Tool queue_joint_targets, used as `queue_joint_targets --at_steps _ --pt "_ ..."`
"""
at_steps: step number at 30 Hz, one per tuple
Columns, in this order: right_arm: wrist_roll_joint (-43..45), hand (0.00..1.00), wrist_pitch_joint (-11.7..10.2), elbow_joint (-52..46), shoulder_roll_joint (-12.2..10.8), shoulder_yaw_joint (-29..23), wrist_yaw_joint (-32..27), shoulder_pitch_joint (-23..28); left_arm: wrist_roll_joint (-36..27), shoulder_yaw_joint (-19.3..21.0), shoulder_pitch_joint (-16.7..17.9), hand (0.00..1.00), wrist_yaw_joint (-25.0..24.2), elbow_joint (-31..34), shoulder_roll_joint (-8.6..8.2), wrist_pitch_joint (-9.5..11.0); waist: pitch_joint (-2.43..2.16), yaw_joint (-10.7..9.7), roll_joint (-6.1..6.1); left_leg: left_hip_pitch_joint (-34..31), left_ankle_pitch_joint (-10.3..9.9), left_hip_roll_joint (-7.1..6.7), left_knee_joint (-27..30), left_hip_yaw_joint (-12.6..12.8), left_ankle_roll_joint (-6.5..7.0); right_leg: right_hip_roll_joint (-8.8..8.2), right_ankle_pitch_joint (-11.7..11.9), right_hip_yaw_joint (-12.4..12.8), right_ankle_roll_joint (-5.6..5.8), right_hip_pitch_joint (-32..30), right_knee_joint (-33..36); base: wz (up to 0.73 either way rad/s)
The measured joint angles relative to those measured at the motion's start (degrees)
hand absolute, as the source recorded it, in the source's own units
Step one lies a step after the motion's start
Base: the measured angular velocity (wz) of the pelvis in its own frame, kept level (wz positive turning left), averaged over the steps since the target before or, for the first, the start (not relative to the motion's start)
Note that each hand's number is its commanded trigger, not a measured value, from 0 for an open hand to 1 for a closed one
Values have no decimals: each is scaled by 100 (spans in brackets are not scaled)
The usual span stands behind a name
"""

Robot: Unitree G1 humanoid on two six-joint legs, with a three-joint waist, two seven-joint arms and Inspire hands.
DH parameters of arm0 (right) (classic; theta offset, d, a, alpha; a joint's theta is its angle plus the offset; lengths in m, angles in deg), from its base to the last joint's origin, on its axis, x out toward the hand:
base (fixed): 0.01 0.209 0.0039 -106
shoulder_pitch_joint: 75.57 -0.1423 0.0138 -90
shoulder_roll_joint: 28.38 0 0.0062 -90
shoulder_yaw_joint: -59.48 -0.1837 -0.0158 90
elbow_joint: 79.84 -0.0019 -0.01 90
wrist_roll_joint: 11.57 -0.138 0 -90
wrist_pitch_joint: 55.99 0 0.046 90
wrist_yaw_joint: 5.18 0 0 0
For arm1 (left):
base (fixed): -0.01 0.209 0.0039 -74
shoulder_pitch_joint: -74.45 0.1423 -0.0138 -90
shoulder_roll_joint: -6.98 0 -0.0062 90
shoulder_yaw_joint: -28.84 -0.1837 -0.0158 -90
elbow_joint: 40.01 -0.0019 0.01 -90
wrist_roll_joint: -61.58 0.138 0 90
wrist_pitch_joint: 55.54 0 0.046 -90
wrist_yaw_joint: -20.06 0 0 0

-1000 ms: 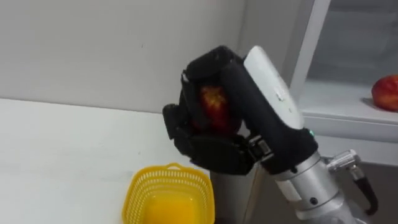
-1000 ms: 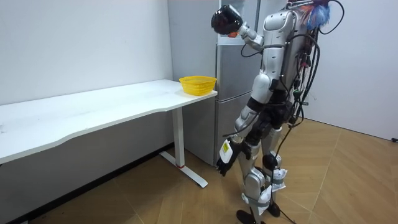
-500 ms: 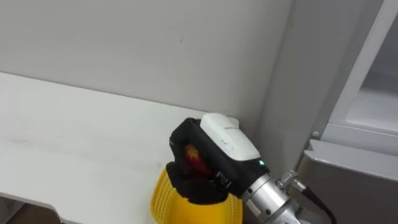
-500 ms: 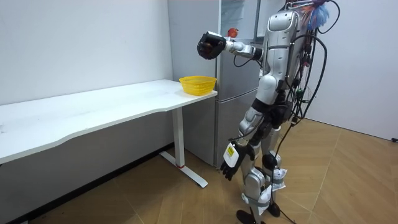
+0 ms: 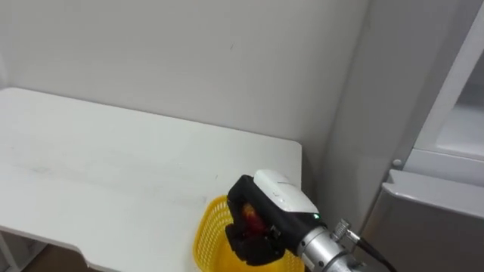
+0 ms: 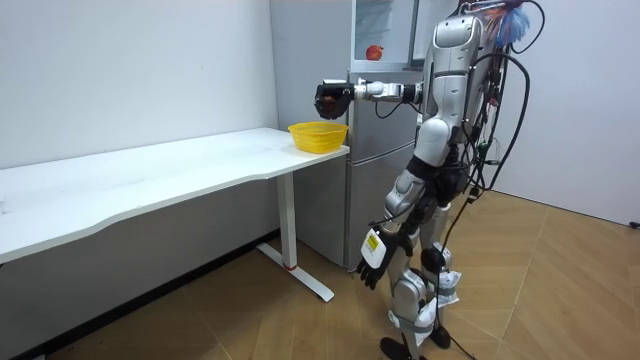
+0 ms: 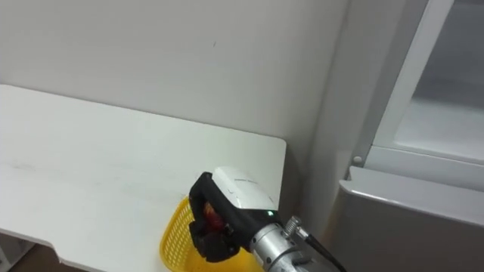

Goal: Retrieve from the upper fridge

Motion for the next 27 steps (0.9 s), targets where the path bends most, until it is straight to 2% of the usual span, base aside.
queue_joint_targets --at_steps 3,4,5,6,27 --pt "1 97 1 164 7 0 0 0 -2 0 9 0 0 -1 -2 -2 -6 3 14 -5 3 -9 -6 -11 6 -10 0 -31 0 -2 0 0" --pt "1 62 2 173 8 0 0 0 -1 1 7 0 0 -1 -2 -2 -11 1 19 -5 4 -12 -8 -12 7 -13 -1 -40 1 -2 0 0" --pt "1 5 1 173 7 -1 0 0 -1 1 6 0 0 -1 -3 -2 -13 0 24 -5 4 -13 -8 -12 8 -14 -1 -43 1 -3 0 0" --pt "1 0 1 173 7 -1 0 0 -1 2 3 0 0 -1 -3 -2 -18 0 31 -4 6 -15 -8 -13 10 -17 -1 -52 2 -2 0 0" --pt "-97 0 1 173 11 -5 -6 -1 -5 25 1 0 -3 -1 -11 -2 -28 9 23 -12 20 -25 -30 2 27 -40 -4 -95 6 -4 9 0"
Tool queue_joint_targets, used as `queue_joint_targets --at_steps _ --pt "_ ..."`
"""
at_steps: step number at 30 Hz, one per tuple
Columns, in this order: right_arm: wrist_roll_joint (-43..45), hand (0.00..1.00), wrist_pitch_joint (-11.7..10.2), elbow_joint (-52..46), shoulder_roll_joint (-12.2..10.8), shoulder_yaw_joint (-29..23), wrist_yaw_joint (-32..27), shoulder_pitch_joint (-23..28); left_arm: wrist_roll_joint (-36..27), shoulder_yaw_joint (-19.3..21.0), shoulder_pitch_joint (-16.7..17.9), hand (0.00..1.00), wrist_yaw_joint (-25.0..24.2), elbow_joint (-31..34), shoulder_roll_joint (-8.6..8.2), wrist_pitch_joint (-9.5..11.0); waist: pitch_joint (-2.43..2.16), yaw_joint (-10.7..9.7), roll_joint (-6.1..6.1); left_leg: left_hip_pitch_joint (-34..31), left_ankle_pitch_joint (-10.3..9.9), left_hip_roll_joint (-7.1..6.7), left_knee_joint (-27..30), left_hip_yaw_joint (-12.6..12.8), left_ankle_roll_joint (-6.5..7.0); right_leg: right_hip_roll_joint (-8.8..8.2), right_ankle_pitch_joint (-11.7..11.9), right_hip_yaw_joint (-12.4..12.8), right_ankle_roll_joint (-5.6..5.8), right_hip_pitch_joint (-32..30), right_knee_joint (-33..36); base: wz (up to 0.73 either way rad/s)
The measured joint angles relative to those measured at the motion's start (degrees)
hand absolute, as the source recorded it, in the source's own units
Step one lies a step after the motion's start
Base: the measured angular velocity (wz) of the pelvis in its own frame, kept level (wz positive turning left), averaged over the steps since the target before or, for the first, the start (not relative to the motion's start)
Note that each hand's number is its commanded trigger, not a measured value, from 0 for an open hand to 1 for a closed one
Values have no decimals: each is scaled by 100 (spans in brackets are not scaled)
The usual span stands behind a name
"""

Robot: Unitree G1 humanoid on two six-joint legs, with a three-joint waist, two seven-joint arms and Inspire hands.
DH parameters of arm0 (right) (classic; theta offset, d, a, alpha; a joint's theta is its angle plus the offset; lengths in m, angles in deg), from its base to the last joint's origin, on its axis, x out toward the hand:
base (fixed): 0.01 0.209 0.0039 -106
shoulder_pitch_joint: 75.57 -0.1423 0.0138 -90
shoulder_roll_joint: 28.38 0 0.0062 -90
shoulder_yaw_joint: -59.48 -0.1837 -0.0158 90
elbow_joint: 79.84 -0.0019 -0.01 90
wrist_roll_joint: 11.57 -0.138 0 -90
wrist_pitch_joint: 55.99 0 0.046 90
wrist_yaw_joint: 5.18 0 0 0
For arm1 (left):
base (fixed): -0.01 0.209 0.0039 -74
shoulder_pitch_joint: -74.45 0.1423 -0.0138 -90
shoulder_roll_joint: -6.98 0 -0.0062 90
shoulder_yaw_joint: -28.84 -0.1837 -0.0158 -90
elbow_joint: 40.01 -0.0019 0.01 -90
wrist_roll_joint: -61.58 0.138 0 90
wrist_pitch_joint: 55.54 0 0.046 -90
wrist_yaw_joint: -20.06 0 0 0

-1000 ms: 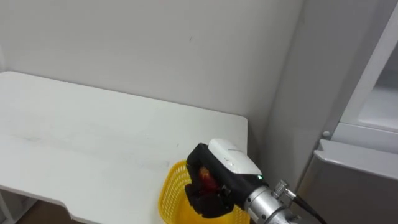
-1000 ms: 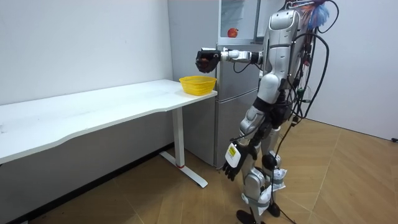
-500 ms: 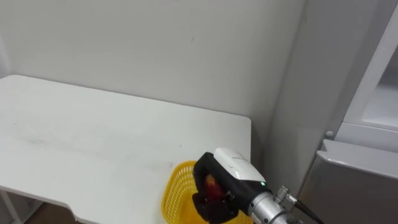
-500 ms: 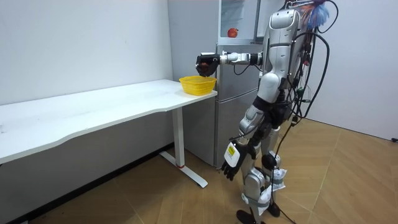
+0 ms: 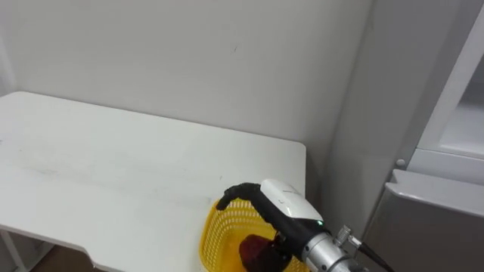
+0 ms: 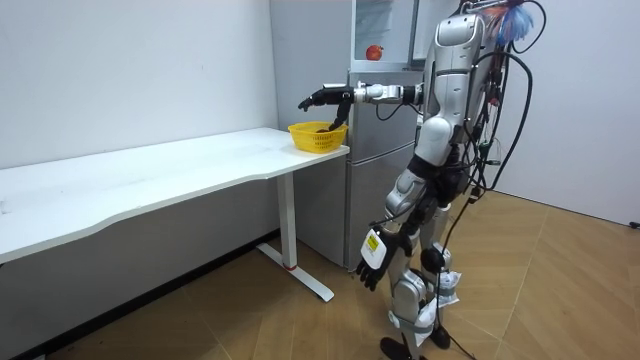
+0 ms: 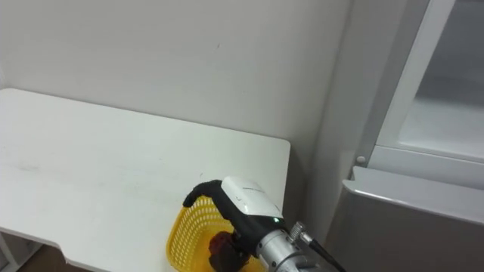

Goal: Retrieve from the upper fridge

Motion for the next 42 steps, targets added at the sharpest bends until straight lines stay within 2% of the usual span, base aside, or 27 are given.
queue_joint_targets --at_steps 11,24,30,34,38,41,42 --pt "-2 0 -1 0 6 -28 -44 0 1 4 0 0 2 0 -1 1 -12 -5 -25 -36 0 0 16 -5 0 0 0 9 0 -21 -2 0" --pt "-58 0 -5 -1 -5 -207 -77 0 0 9 -7 0 10 -8 0 3 6 -11 -53 -39 0 -2 17 -20 0 0 0 17 0 -18 -5 0" --pt "-926 0 -5 -2 -9 -236 -77 0 1 0 6 0 44 -29 0 0 24 -41 -27 -39 1 -3 26 -20 0 0 0 36 0 -2 -4 0" --pt "-1365 0 -3 -271 -21 -331 -78 1 2 7 93 0 54 -9 0 -6 27 -156 -15 -48 1 -3 20 1 1 7 -1 125 1 -23 -6 -3" --pt "-2143 0 -22 -745 -172 -673 -389 1 -2 7 129 0 109 12 -4 -5 9 -273 25 -36 3 0 33 15 1 11 0 137 1 -16 -6 -1" --pt "-2475 0 -144 -1027 -181 -809 -686 22 -2 14 127 0 228 3 -7 -1 -24 -374 78 14 6 4 32 89 5 9 0 163 1 -2 -6 -5" --pt "-2470 0 -152 -1247 -195 -913 -783 132 -6 16 124 0 277 -3 -19 6 -47 -403 113 24 6 2 23 85 6 6 0 166 2 4 -2 -10"
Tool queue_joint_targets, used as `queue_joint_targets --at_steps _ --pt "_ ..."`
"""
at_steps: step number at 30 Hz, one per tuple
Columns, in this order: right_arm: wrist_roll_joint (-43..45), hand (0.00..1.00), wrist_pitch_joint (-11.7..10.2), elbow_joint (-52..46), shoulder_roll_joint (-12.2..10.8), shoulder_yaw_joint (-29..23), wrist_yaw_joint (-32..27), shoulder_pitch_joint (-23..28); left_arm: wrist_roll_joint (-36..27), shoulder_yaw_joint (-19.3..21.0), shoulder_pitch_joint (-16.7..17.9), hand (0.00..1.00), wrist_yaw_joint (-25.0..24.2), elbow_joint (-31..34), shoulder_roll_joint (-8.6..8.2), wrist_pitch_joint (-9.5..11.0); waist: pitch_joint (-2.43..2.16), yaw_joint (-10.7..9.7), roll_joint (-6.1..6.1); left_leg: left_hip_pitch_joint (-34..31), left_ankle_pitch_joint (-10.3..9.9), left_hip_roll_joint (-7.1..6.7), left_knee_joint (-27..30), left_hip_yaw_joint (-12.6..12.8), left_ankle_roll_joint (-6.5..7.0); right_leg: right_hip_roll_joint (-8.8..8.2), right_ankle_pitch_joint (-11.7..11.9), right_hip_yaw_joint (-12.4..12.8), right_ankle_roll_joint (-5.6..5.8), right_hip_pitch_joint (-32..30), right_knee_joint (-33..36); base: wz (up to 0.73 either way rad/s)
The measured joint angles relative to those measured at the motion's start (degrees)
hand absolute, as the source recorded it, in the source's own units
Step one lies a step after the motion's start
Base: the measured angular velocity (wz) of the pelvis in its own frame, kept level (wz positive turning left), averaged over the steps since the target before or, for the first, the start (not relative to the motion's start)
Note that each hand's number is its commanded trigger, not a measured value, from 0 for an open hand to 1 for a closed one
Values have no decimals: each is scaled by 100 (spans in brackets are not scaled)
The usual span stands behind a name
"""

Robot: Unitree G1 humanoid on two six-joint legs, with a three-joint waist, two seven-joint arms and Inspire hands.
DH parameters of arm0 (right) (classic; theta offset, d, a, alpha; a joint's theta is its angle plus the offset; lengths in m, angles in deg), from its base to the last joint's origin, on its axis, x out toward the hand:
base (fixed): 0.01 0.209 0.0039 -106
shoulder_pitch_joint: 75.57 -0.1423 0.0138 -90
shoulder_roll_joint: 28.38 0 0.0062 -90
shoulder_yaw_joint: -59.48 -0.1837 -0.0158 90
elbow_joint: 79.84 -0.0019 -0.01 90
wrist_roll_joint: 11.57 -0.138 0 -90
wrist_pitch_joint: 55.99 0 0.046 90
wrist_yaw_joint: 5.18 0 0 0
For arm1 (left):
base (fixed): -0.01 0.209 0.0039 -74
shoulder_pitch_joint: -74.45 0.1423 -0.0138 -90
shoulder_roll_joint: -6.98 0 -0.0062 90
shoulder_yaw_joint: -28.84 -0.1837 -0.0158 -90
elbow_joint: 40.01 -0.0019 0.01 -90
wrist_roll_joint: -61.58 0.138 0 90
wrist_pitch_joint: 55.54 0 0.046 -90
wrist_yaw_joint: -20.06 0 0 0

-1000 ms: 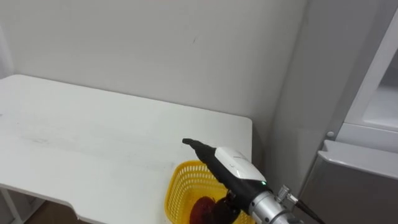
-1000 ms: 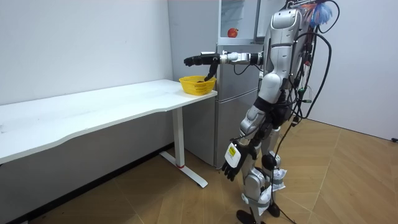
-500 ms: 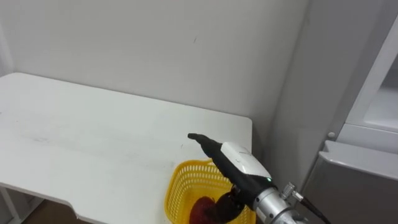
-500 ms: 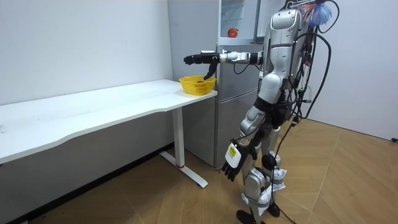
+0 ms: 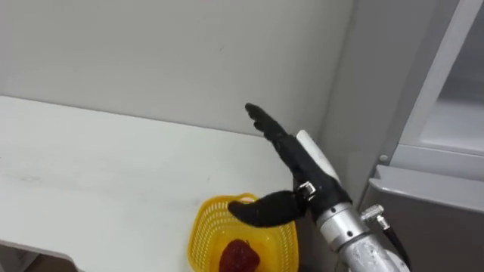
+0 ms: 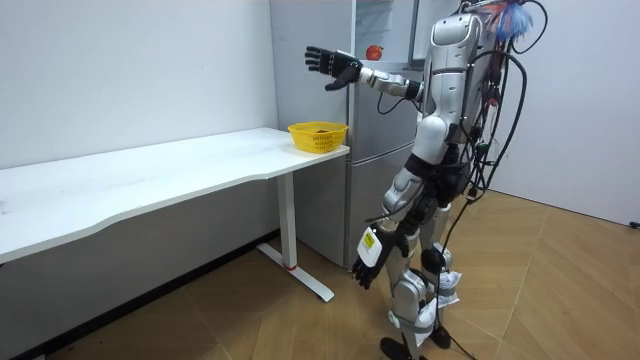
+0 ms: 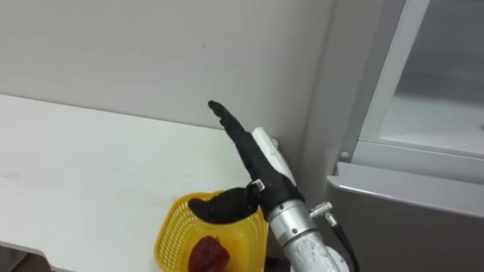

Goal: Retrieve from the upper fridge

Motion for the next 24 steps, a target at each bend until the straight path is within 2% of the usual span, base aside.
queue_joint_targets --at_steps 3,5,7,9,10,12,17,22,24 --pt "73 0 -88 -523 -62 -171 -230 261 1 65 21 0 50 8 -13 9 -27 -102 56 43 0 3 -13 52 1 0 0 44 1 17 2 -8" --pt "117 0 -147 -863 -60 -264 -339 433 3 111 27 0 55 21 -27 41 -21 -164 80 45 0 3 -17 60 1 2 0 73 1 17 3 -7" --pt "20 0 -192 -1129 -55 -294 -418 545 -19 101 52 0 69 3 -46 65 5 -267 140 79 -1 8 -43 85 2 6 1 110 3 38 4 -9" --pt "-102 0 -294 -1489 -61 -376 -478 779 -38 104 129 0 201 -10 -98 132 -6 -341 204 143 -3 24 -97 207 2 20 2 207 3 45 8 -21" --pt "-105 0 -331 -1618 -60 -416 -545 837 -35 105 159 0 267 -54 -135 164 -36 -381 216 157 -4 32 -99 231 3 30 3 274 3 38 9 -20" --pt "-103 0 -413 -1834 -57 -485 -682 948 -37 106 156 0 318 -154 -157 194 -52 -426 244 161 -3 47 -102 292 2 37 6 323 2 3 31 -18" --pt "-88 0 -624 -2341 -43 -901 -1094 1199 -53 108 159 0 404 -302 -176 239 -60 -621 237 162 -2 70 -98 374 -3 56 7 424 1 -55 102 -10" --pt "-75 0 -878 -2393 -43 -1234 -1697 1262 -53 102 166 0 445 -394 -190 283 -59 -845 237 194 -4 77 -95 437 -2 63 10 483 -5 -50 104 -6" --pt "-37 0 -938 -2393 -44 -1330 -1814 1423 -53 103 178 0 448 -391 -189 283 -58 -867 240 224 -6 81 -102 458 -4 68 10 489 -5 -28 102 -2"
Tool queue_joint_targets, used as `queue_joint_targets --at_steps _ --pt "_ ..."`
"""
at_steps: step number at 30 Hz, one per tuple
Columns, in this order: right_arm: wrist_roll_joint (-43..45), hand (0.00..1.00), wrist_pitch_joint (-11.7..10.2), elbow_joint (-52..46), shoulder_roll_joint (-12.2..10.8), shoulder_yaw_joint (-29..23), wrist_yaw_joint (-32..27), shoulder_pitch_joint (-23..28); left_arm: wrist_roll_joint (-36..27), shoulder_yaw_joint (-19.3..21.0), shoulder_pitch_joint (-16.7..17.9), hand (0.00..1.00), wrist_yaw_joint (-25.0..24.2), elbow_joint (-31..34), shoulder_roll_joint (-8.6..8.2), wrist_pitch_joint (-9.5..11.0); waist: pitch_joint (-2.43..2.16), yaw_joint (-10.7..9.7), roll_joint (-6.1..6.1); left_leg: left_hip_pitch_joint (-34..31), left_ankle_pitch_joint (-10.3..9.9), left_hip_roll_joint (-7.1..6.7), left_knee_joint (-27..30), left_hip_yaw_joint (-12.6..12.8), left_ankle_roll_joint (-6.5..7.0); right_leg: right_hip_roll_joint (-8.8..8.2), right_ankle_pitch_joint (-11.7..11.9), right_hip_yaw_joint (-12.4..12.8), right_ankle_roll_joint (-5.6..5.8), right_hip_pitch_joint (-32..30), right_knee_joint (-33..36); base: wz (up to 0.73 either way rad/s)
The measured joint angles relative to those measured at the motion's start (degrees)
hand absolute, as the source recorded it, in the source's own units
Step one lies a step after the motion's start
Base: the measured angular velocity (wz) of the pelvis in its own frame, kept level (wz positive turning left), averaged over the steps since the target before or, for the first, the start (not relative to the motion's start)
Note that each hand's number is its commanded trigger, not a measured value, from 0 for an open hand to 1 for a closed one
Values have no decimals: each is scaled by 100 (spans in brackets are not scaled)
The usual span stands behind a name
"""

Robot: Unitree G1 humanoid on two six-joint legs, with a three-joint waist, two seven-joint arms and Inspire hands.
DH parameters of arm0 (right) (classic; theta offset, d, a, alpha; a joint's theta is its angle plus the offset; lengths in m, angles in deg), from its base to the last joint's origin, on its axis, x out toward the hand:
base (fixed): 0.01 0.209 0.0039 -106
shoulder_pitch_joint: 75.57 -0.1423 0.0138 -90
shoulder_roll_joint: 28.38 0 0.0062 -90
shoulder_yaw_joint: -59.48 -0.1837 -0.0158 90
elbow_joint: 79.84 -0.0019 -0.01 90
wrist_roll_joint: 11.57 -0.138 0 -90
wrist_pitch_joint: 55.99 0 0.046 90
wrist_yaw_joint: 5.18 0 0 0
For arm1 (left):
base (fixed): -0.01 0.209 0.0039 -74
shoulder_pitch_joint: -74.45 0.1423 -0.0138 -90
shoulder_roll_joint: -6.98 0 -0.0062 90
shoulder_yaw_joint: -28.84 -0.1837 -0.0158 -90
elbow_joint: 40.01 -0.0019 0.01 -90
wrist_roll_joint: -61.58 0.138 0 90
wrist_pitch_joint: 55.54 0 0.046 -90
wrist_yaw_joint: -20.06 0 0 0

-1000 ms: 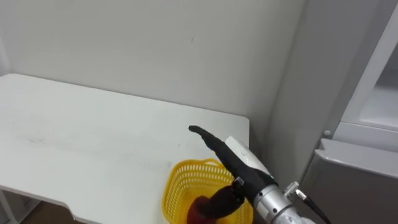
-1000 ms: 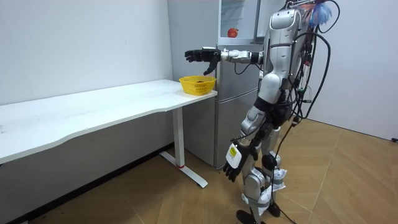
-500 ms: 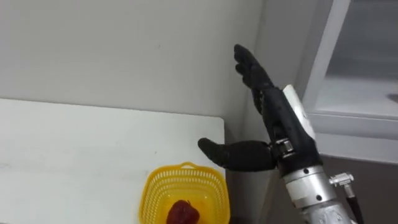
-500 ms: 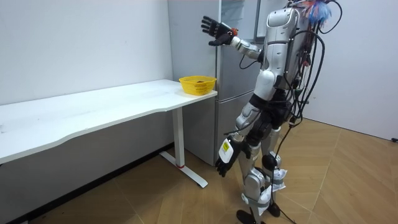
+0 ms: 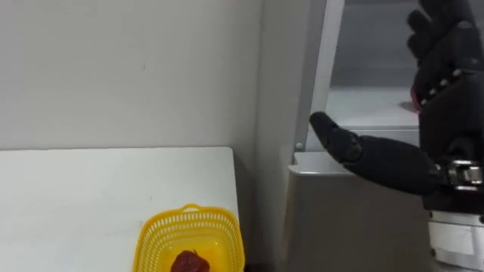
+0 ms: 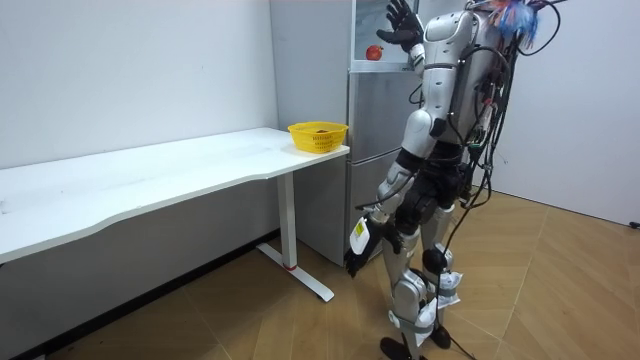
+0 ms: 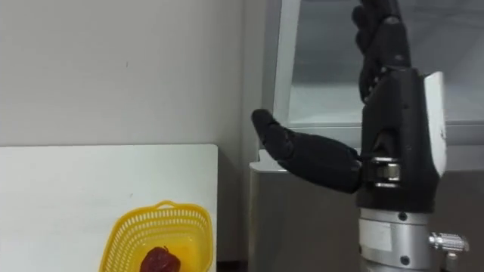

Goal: Retrieve from the upper fridge

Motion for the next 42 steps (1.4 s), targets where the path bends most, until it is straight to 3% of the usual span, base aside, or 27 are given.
queue_joint_targets --at_steps 6,11,15,22,26,30,31,36,39,42 --pt "273 0 8 58 75 -327 -232 297 5 19 24 0 -15 53 -8 -2 6 -158 3 2 -3 -3 5 43 3 9 -2 89 0 -9 -14 -4" --pt "37 0 11 378 177 -881 -236 296 7 128 44 0 -12 122 21 14 -2 -182 -136 9 -2 -2 4 68 1 20 -6 120 1 -9 -23 0" --pt "-128 0 47 915 534 -1268 -278 197 27 358 98 0 -19 112 60 17 12 -171 -263 21 -2 -6 28 73 2 10 -7 105 3 -5 -16 0" --pt "-577 0 420 1682 1016 -1774 -445 -518 6 568 194 0 -186 195 175 -15 26 -215 -484 0 1 -16 16 -35 -1 5 -16 26 6 1 -39 4" --pt "-786 0 421 2043 1396 -1793 -524 -892 25 577 293 0 -183 220 215 -11 7 -194 -569 14 3 -34 24 -99 -2 -9 -18 -57 10 85 -97 12" --pt "-1088 0 479 2890 1868 -1795 -563 -1336 37 759 368 0 -191 399 275 -15 36 -167 -728 -20 2 -45 20 -156 0 -19 -23 -141 19 78 -101 8" --pt "-1185 0 534 3014 1929 -1794 -553 -1377 38 792 401 0 -192 441 286 -37 16 -163 -757 -38 1 -48 23 -180 1 -17 -25 -169 21 71 -102 12" --pt "-1703 0 727 3433 1993 -1784 -285 -1464 61 879 479 0 -246 572 302 -164 -20 -147 -820 -155 -1 -53 77 -265 3 -16 -23 -231 22 -1 -84 10" --pt "-2179 0 803 3501 2049 -1773 -81 -1473 61 969 597 0 -322 832 321 -171 -3 -148 -799 -197 -3 -54 91 -299 5 -38 -22 -301 22 -18 -81 7" --pt "-2932 0 952 4147 2417 -1464 155 -1913 62 1023 716 0 -301 907 384 -176 5 -159 -800 -196 -1 -52 59 -329 3 -46 -22 -367 22 -14 -65 4"
